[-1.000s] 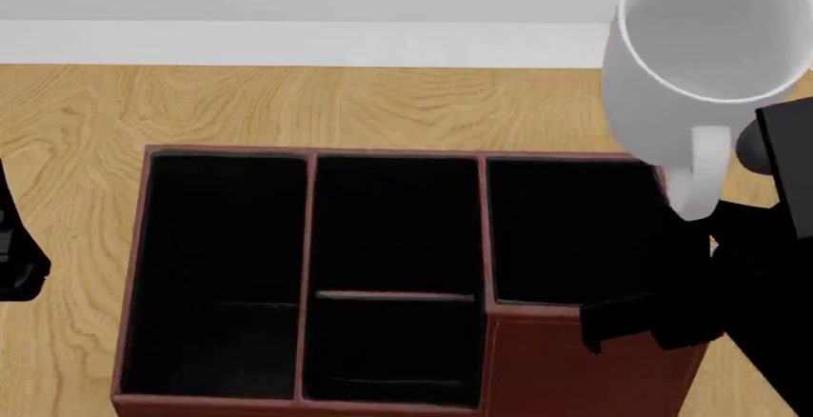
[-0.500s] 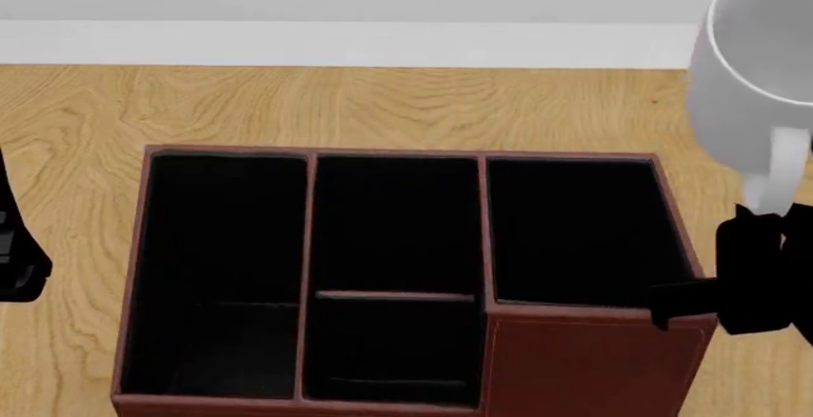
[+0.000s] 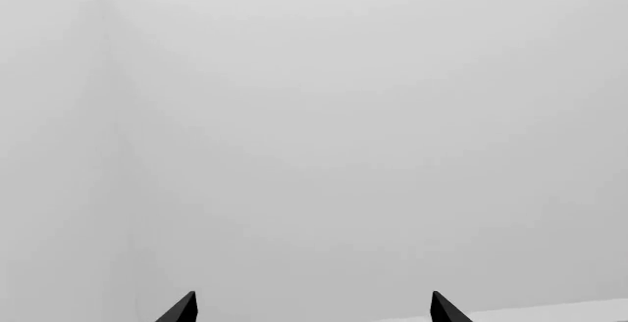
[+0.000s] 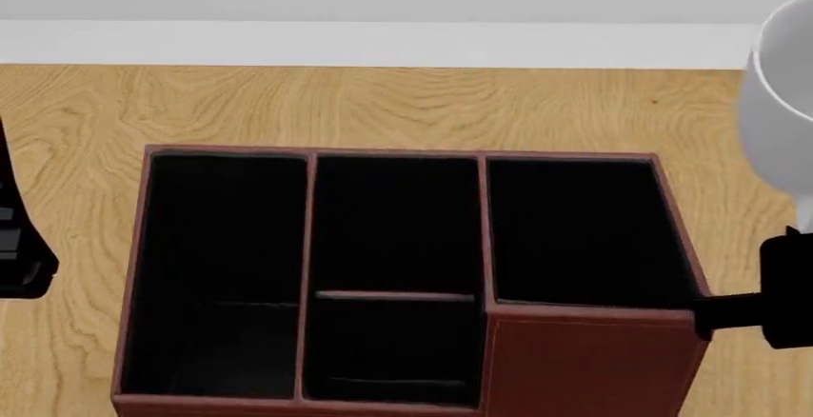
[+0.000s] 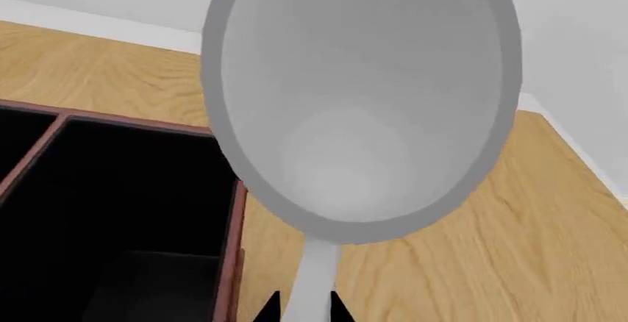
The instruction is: Pick up the white mug and place it to the right of the caddy.
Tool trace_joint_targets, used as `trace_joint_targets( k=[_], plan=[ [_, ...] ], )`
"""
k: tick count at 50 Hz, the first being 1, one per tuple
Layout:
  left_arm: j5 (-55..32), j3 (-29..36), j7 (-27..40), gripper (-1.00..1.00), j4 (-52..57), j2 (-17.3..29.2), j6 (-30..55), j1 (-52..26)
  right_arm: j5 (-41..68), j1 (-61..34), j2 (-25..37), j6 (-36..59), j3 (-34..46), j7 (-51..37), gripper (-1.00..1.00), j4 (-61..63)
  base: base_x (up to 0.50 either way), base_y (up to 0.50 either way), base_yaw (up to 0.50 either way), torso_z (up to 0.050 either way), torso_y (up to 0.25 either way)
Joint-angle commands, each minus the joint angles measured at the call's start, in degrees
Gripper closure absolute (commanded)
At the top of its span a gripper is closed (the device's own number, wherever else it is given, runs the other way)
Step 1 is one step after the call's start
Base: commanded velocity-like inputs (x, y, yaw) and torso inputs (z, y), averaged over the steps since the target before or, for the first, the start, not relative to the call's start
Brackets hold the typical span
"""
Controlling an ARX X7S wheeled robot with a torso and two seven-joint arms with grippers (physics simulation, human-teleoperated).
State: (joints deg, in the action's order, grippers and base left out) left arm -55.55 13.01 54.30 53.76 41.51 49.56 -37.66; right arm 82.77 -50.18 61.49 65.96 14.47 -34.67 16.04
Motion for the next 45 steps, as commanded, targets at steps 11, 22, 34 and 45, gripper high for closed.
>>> trace_joint_targets(
  k=[11,22,34,45],
  plan=[
    [-0.1,0.3,0.0,-1.00,-0.5,0.0,-0.6,-0.1,-4.8,0.1,0.6,0.1,1.7,1.5,1.00,-1.7,0.00,0.00,0.00,0.000,0.000],
    [0.3,1.0,-0.1,-1.00,-0.7,0.1,-0.8,-0.3,-7.8,1.6,0.4,-1.2,3.4,3.2,1.00,-3.5,0.00,0.00,0.00,0.000,0.001],
    [-0.1,1.1,0.4,-1.00,-0.5,0.2,-0.6,-0.6,-9.9,3.8,0.0,-2.6,4.7,4.3,1.00,-5.2,0.00,0.00,0.00,0.000,0.000],
    [-0.5,1.2,0.8,-1.00,-0.2,0.4,-0.6,-0.8,-8.6,6.1,0.7,-3.1,4.0,3.3,1.00,-5.0,0.00,0.00,0.00,0.000,0.001]
  ],
)
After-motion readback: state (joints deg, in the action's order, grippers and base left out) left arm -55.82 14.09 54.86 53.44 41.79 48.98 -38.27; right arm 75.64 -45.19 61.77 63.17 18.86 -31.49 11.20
